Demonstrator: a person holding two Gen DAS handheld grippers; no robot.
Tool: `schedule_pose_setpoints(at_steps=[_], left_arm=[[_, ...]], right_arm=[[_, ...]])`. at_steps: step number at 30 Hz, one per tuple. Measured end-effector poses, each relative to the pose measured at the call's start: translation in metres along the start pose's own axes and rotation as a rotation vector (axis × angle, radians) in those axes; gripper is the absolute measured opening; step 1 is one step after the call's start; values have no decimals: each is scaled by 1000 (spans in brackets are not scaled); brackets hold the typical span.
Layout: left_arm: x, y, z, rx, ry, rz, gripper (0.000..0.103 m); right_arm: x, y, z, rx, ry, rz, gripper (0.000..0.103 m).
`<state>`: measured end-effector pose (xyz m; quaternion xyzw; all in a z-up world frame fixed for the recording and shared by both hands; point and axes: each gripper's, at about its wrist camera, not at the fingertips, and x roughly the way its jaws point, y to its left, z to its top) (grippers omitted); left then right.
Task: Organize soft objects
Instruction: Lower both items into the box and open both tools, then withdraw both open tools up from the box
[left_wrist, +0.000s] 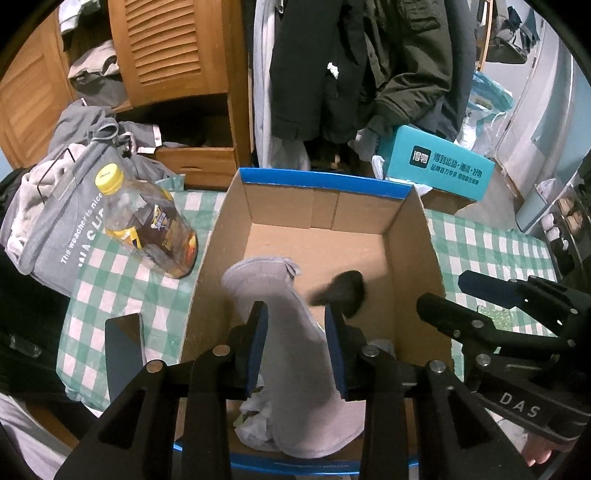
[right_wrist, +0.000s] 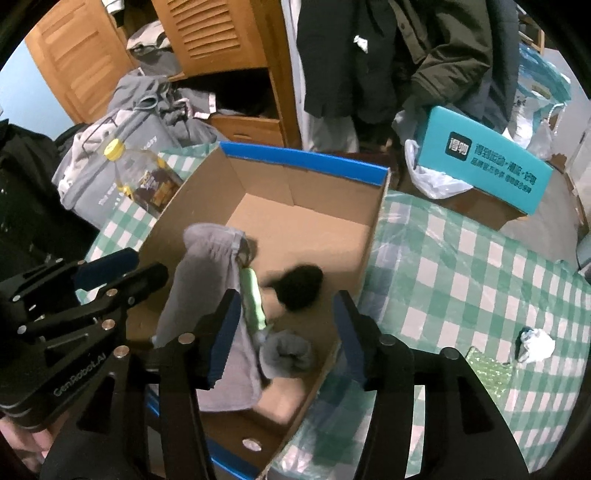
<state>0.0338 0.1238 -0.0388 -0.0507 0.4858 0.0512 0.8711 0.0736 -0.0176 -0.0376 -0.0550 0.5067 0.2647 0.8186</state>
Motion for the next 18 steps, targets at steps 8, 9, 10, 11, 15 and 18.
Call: schedule_pose_setpoints(at_steps=[8, 9, 10, 11, 15, 18], left_arm=[[-9, -13, 0, 31, -20, -3, 44], [-10, -15, 0, 35, -23, -4, 47], [-12, -17, 0, 40, -27, -4, 50], [-13, -18, 0, 45, -30, -4, 52], [-18, -25, 0, 60, -43, 1, 60], [-20, -30, 0, 70, -48, 7, 65]], right_arm=[[-13, -9, -3, 17, -17, -25, 65], [-15, -10, -3, 18, -19, -29, 65], [-16, -11, -3, 19, -20, -33, 67], [-17, -12, -4, 22, -21, -37, 67], [-23, -20, -6, 34, -27, -50, 71], [-28, -26, -8, 42, -29, -62, 72]])
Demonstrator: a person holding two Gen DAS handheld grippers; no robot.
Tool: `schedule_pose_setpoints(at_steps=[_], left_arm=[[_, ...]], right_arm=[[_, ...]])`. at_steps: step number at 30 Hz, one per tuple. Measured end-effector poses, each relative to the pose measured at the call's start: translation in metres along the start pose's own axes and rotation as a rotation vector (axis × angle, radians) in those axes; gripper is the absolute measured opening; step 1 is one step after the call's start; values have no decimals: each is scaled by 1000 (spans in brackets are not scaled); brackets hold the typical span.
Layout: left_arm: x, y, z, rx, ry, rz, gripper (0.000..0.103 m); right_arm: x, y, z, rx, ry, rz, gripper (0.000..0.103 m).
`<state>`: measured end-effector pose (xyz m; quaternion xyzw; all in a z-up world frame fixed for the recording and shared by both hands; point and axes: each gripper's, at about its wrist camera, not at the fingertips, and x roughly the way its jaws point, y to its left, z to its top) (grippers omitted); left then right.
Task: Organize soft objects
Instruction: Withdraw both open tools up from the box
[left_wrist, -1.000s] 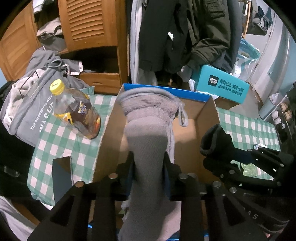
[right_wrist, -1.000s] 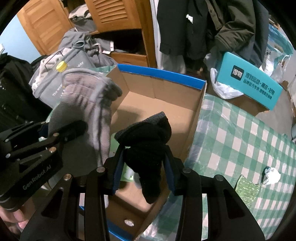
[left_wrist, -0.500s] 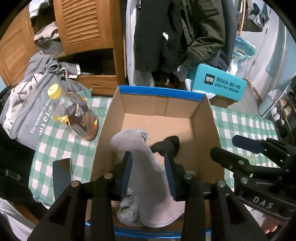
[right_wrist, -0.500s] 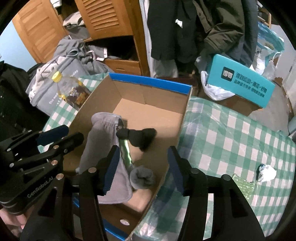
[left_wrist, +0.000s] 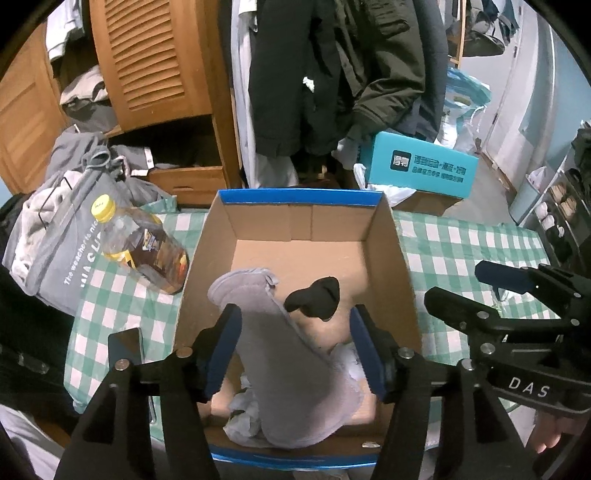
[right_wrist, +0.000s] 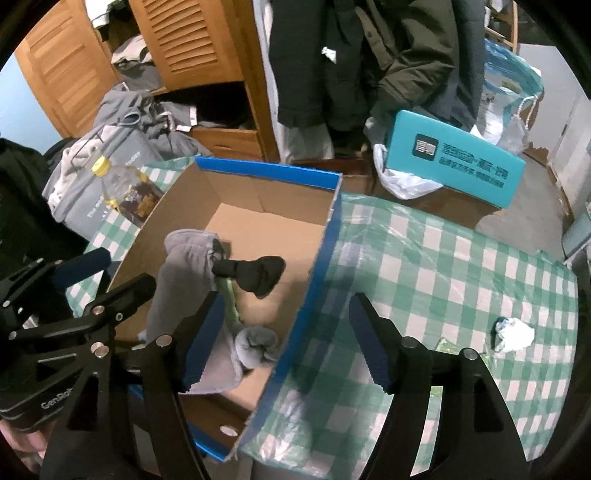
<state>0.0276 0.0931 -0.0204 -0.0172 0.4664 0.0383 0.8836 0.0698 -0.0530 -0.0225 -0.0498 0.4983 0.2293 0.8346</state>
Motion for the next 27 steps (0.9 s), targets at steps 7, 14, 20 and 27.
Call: schedule_pose_setpoints(at_steps=[7, 14, 20, 27], left_arm=[[-3, -15, 0, 33, -8, 5, 72], [-3, -33, 0, 68, -5, 7, 75], [-4, -51, -1, 103, -2, 8, 81], [-2, -72, -3, 140, 11, 9, 82]], right_arm=[[-8, -17, -5, 21, -5, -30, 73], [-14, -37, -14, 45, -2, -47, 73], [-15, -55, -24, 65, 15, -65, 73], [-19, -78, -38, 95, 31, -92, 74]])
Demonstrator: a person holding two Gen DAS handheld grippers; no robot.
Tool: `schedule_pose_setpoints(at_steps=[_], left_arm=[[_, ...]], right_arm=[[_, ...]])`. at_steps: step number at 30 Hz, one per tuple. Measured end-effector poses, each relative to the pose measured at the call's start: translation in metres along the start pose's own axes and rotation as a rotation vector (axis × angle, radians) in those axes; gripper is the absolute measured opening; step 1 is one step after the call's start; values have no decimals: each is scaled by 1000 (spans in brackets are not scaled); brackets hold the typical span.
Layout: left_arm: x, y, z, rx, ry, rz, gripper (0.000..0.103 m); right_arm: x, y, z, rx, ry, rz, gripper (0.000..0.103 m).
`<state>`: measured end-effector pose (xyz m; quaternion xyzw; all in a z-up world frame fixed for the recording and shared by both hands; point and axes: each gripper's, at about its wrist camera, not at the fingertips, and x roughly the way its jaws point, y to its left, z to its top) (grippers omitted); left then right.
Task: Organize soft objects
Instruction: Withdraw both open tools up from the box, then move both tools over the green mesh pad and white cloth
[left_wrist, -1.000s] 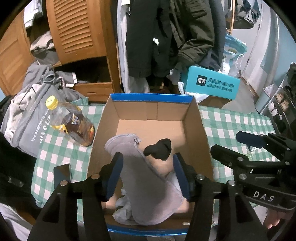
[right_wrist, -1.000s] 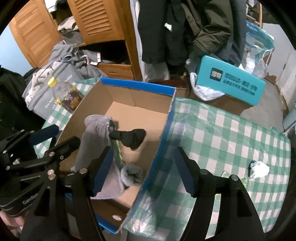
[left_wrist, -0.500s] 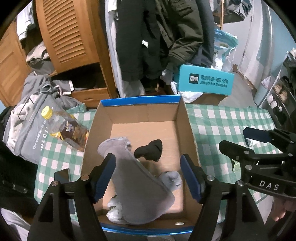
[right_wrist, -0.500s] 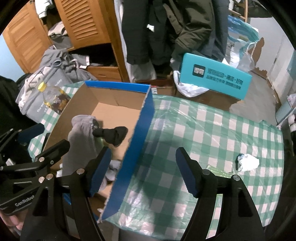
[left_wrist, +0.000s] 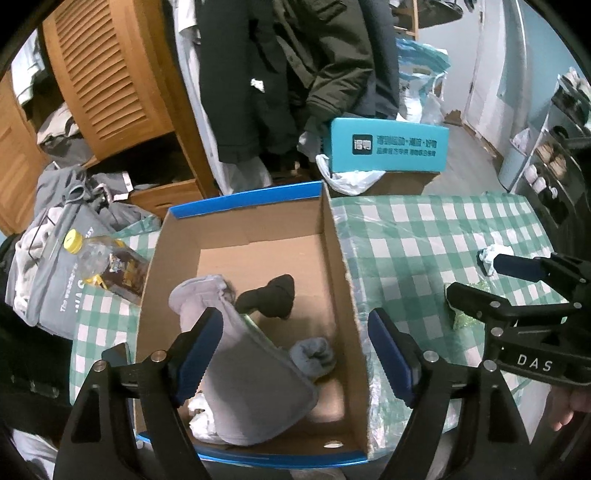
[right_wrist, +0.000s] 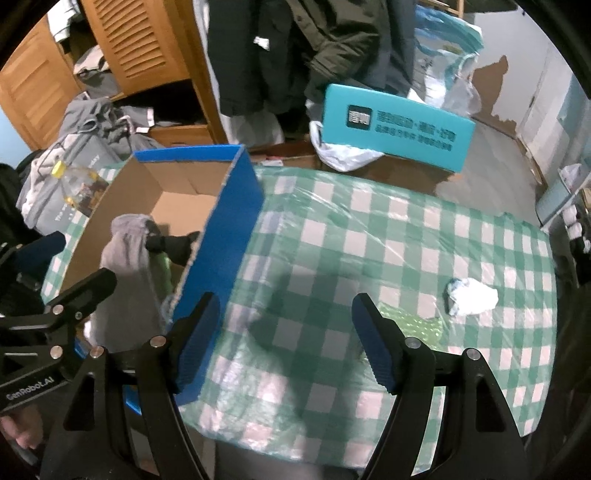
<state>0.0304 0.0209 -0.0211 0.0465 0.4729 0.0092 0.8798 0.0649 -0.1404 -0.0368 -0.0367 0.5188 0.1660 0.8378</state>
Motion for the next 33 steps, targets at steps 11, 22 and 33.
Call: schedule_pose_setpoints(at_steps=[11, 22, 33], left_arm=[[0, -39, 1, 67, 8, -15, 87], [4, -83, 3, 148, 23, -29, 87], [28, -108, 6, 172, 85, -42, 88]], right_arm=[[-5, -40, -18, 55, 14, -36, 74], [-14, -92, -35, 130, 15, -87, 74], [-9, -147, -50, 197, 58, -144, 74]])
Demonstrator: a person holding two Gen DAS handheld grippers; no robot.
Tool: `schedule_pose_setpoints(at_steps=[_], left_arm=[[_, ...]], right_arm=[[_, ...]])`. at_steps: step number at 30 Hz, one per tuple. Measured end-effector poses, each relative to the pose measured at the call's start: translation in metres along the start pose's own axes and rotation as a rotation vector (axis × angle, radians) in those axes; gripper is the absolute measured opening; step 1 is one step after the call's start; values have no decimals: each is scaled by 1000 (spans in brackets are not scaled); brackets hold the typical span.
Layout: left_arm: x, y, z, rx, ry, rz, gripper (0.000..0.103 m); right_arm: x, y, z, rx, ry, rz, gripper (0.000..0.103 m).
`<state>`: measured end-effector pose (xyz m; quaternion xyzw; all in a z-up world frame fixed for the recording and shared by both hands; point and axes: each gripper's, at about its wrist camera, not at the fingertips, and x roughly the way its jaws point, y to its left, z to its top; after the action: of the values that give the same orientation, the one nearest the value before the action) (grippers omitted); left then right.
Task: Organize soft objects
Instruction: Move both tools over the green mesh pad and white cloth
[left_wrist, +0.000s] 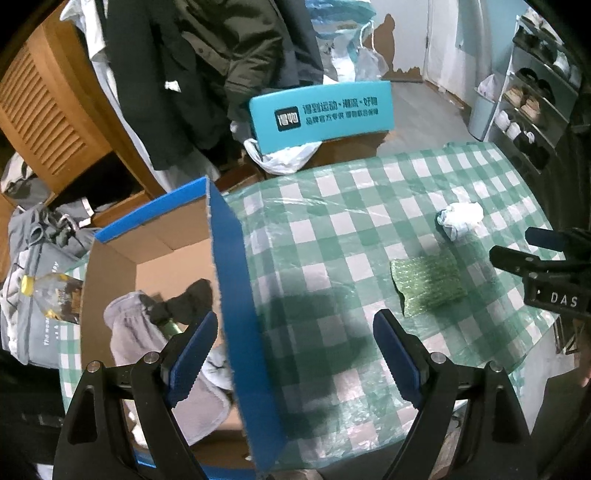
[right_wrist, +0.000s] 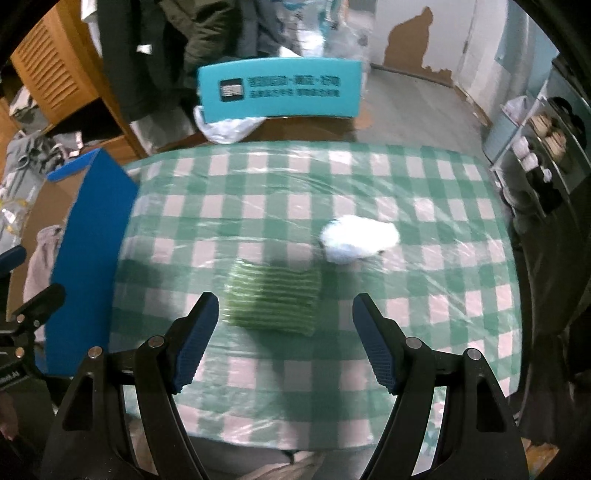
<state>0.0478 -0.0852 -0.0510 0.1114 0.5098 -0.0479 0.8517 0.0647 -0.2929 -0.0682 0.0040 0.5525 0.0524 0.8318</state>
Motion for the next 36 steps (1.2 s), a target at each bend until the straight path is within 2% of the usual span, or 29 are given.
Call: schedule_pose_setpoints(at_steps=[8, 14, 20, 30, 36], left_arm=[[24, -23, 12, 6, 42, -37, 88], [44, -38, 25, 0, 67, -66, 88], [66, -52, 35, 0, 92, -83, 88], [103, -61, 59, -22, 128, -97, 88], [121, -65, 66, -28, 149, -116, 88]], right_arm=[[18, -30, 8, 24, 43, -47, 74], [39, -46, 23, 76, 73, -35, 75], [67, -54, 43, 132, 94, -37, 75], [104, -57, 63, 153, 129, -65, 75], [124, -64, 62, 156, 166, -100, 75]])
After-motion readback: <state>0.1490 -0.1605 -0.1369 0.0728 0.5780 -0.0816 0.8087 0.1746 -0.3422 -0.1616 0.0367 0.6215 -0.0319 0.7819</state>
